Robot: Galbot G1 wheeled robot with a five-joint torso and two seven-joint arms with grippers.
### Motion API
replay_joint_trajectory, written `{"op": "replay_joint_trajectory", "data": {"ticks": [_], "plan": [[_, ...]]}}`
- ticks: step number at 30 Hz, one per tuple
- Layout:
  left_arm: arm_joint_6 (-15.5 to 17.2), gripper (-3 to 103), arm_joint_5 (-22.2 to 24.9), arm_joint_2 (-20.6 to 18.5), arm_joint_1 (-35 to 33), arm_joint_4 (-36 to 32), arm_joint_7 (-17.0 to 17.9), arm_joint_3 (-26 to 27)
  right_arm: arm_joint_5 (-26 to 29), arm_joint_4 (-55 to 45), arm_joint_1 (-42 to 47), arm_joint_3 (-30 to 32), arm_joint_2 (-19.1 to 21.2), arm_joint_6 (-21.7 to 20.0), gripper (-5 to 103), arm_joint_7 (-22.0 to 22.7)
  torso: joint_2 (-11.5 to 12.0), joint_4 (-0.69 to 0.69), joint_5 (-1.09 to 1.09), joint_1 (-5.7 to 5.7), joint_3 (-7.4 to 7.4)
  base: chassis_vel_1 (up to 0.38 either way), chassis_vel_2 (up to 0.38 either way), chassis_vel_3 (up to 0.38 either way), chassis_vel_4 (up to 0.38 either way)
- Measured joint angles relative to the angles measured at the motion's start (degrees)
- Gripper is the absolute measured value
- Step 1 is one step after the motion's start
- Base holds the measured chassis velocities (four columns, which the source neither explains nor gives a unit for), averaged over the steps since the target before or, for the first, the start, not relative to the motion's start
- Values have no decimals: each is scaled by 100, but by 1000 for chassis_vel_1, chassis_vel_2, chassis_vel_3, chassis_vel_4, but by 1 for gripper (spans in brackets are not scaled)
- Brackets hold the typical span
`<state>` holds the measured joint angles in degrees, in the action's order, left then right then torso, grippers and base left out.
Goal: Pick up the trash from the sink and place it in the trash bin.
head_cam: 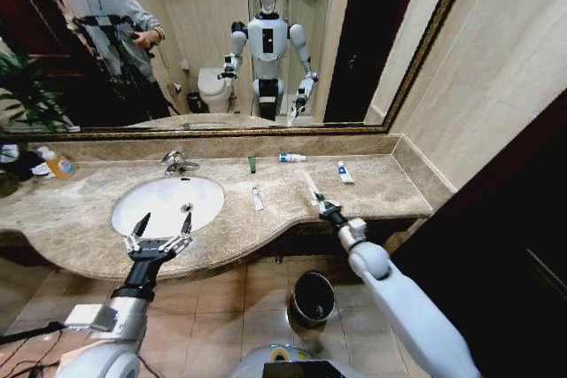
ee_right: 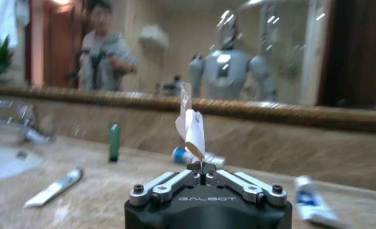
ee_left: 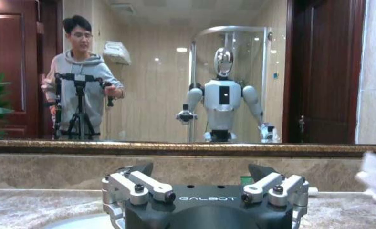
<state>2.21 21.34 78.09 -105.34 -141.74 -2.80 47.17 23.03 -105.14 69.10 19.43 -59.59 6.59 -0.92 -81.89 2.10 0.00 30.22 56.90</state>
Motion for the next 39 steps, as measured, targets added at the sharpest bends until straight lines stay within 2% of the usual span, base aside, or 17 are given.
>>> {"op": "replay_joint_trajectory", "data": {"ticks": [1, 3, 5, 6, 8, 10, 12, 16, 18, 21, 24, 25, 27, 29, 32, 36, 39], "plan": [[0, 100, 0, 0, 0, 0, 0, 0, 0, 0, 0, 0, 0, 0, 0, 0, 0, 0, 0, 0, 0, 0, 0, 0, 0], [0, 100, 0, 0, 0, 0, 0, 0, 114, -197, 518, 299, 19, 297, 0, 62, 0, 1, 0, 0, 0, 0, 0, 0, 0], [0, 100, 0, 0, 0, 0, 0, 0, 104, -222, 1097, 587, -51, 813, 0, 5, 0, 0, 0, 0, 0, 0, 0, 0, 0], [0, 100, 0, 0, 0, 0, 0, 0, 104, -222, 1097, 587, -51, 813, 0, 5, 0, 0, 0, 0, 0, 0, 0, 0, 0], [0, 100, 0, 0, -1, 0, -1, 0, 97, -169, 1614, 848, -212, 1310, 0, -126, 0, 1, 2, 0, -1, 0, 0, 0, 0], [0, 100, 0, 0, 0, 0, 0, 0, 122, -172, 1776, 926, -263, 1391, 0, -178, 0, 2, 2, 0, 0, 0, 0, 0, 0], [0, 100, 0, 0, 0, 0, 0, 0, 339, -189, 2461, 1162, -468, 1825, 0, -305, 0, 0, 0, 0, -1, 0, 0, 0, 0], [0, 100, 0, 0, 0, 0, 0, 0, 369, 179, 3155, 1180, -622, 2474, 0, -452, 0, 0, -2, -1, -1, 0, 0, 0, 0], [0, 100, 0, 0, 0, 0, 0, 0, 294, 440, 3254, 1113, -657, 2607, 0, -482, 0, -1, 0, -1, -1, 0, 0, 0, 0], [0, 100, 0, 0, 0, 0, -1, 0, 117, 809, 3264, 1014, -699, 2688, 0, -501, 0, 0, 0, -1, -1, 0, 0, 0, 0], [0, 100, 0, 0, 0, 0, 0, 0, -443, 1572, 2999, 866, -792, 2776, 0, -494, 0, 0, 1, 0, 0, 0, 0, 0, 0], [0, 100, 0, 0, 0, 0, 0, 0, -443, 1572, 2999, 866, -792, 2776, 0, -494, 0, 0, 1, 0, 0, 0, 0, 0, 0], [0, 100, 0, 0, -1, 0, 0, 0, -906, 2204, 2656, 802, -864, 2833, 0, -495, 1, 1, 0, 0, 0, 0, 0, 0, 0], [0, 100, 0, 0, 0, 0, 0, 0, -980, 2350, 2577, 773, -871, 2819, 0, -539, 1, 1, 0, 0, 0, 0, 0, 0, 0], [0, 100, 0, 0, 0, 0, 0, 0, -1346, 3152, 2132, 608, -959, 2684, 0, -750, 1, 1, 1, 1, 1, 0, 0, 0, 0], [0, 100, 0, 0, 0, 0, 0, 0, -1678, 3465, 1932, 584, -1045, 2542, 0, -770, 1, 2, 1, 1, 0, 0, 0, 0, 0], [0, 100, 0, 0, 0, 0, 0, 0, -2726, 3880, 1711, 719, -1126, 2246, 0, -863, 1, 1, -4, 1, 0, 0, 0, 0, 0]]}}
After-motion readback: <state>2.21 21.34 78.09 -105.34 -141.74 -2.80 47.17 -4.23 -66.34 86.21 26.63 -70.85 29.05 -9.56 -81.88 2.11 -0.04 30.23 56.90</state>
